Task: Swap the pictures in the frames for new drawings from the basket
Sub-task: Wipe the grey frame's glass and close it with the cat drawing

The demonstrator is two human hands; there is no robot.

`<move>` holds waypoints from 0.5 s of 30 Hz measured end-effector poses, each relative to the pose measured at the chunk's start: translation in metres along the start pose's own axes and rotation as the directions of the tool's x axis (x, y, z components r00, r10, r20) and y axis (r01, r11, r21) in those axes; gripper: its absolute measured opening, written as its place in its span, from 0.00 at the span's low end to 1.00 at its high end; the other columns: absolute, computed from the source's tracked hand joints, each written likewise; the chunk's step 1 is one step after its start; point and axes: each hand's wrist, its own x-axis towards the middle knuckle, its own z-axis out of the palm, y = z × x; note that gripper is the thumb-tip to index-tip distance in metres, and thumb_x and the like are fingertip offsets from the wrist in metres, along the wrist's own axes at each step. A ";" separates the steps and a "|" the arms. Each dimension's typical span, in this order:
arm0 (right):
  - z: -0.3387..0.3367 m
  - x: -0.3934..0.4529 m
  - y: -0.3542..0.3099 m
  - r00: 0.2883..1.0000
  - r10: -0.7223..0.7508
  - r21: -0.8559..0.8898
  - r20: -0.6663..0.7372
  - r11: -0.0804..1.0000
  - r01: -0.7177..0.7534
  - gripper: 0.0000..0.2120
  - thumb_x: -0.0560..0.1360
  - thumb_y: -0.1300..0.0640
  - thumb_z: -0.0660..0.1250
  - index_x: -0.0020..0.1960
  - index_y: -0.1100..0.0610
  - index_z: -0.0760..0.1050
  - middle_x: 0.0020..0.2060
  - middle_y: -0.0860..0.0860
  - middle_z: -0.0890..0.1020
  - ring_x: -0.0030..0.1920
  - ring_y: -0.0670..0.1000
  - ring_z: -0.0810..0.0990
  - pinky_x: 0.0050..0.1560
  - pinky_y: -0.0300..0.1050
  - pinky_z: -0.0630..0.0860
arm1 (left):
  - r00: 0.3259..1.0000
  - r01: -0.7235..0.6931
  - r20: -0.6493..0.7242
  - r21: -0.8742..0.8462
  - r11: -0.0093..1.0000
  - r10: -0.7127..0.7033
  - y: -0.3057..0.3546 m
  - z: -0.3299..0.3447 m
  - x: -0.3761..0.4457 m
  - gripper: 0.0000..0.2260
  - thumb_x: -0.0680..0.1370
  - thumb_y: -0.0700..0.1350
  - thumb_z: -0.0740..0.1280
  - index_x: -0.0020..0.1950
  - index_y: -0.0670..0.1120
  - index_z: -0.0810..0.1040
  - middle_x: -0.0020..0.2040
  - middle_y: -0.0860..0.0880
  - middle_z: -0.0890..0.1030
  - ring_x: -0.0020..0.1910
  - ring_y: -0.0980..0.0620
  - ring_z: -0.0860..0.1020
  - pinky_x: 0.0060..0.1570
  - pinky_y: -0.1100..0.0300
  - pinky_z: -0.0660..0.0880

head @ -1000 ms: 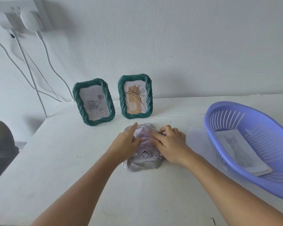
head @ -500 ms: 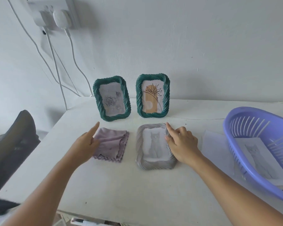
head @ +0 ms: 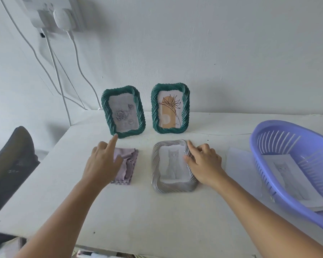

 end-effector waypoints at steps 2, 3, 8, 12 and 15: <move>-0.001 -0.001 -0.001 1.000 0.023 0.023 0.011 0.999 -0.024 0.32 0.82 0.36 0.52 0.82 0.45 0.50 0.65 0.52 0.67 0.67 0.57 0.67 0.70 0.54 0.63 | 0.996 -0.072 0.046 -0.080 0.994 0.076 0.028 0.007 0.003 0.28 0.82 0.53 0.62 0.81 0.56 0.57 0.58 0.49 0.78 0.60 0.44 0.75 0.58 0.45 0.75; -0.001 -0.001 -0.001 0.999 0.033 0.024 0.012 0.999 -0.033 0.32 0.82 0.35 0.52 0.82 0.46 0.51 0.65 0.52 0.67 0.68 0.57 0.67 0.70 0.55 0.63 | 0.993 -0.087 0.070 -0.110 0.990 0.096 0.040 0.011 0.005 0.27 0.82 0.53 0.61 0.80 0.55 0.58 0.58 0.49 0.79 0.59 0.45 0.76 0.57 0.46 0.76; -0.003 -0.005 -0.002 0.998 0.055 0.011 0.010 0.998 -0.055 0.32 0.80 0.34 0.54 0.80 0.46 0.60 0.64 0.51 0.66 0.68 0.57 0.65 0.72 0.55 0.60 | 0.973 -0.174 0.146 -0.053 0.983 0.180 0.077 0.030 0.003 0.27 0.82 0.55 0.60 0.80 0.52 0.60 0.55 0.50 0.83 0.58 0.44 0.79 0.53 0.49 0.76; -0.005 -0.008 -0.005 0.997 0.062 0.044 0.038 0.997 -0.064 0.33 0.79 0.33 0.56 0.79 0.45 0.60 0.64 0.51 0.65 0.69 0.57 0.64 0.71 0.56 0.58 | 0.974 -0.167 0.146 -0.069 0.984 0.176 0.079 0.037 -0.001 0.27 0.82 0.55 0.60 0.80 0.50 0.60 0.56 0.48 0.83 0.58 0.42 0.78 0.55 0.47 0.76; -0.006 -0.011 -0.009 0.997 0.061 0.062 0.057 0.996 -0.064 0.35 0.78 0.33 0.57 0.80 0.46 0.56 0.65 0.51 0.65 0.70 0.57 0.63 0.71 0.56 0.59 | 0.978 -0.138 0.136 -0.145 0.980 0.158 0.082 0.037 -0.007 0.28 0.82 0.53 0.62 0.80 0.49 0.60 0.57 0.50 0.83 0.58 0.44 0.78 0.55 0.48 0.76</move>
